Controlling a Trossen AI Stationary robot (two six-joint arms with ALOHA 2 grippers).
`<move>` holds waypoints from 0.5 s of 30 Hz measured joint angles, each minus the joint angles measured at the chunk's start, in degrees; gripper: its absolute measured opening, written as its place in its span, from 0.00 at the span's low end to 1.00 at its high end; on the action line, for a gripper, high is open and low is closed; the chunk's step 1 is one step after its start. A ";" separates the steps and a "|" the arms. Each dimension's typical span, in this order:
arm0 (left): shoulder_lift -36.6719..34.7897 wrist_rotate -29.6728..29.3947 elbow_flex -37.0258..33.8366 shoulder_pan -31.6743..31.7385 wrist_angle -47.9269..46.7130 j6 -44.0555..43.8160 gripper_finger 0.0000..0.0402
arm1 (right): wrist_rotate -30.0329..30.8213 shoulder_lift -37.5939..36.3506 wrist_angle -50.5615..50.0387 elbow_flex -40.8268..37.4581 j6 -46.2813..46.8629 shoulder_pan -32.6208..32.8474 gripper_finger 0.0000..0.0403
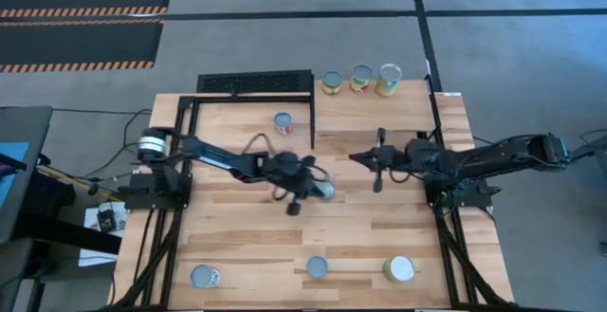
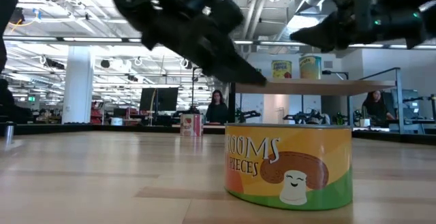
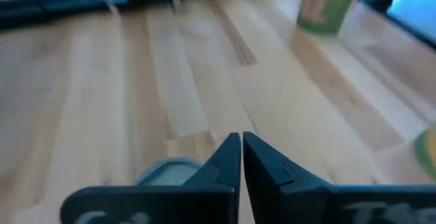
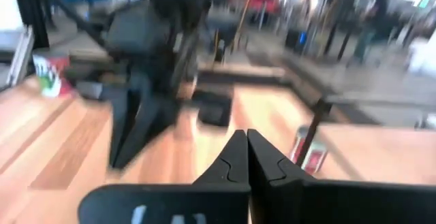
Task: Pick and place cans onto a shelf
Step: Put the canned tuna on the shelf
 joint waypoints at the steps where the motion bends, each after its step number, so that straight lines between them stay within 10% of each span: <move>1: -1.90 -0.01 -2.35 0.03 2.45 -0.12 0.00 | 0.79 0.58 -3.28 1.75 0.59 0.68 0.01; 15: -23.06 -2.53 -36.18 6.37 34.68 -7.74 0.00 | 3.46 21.99 -31.20 23.28 10.56 9.07 0.11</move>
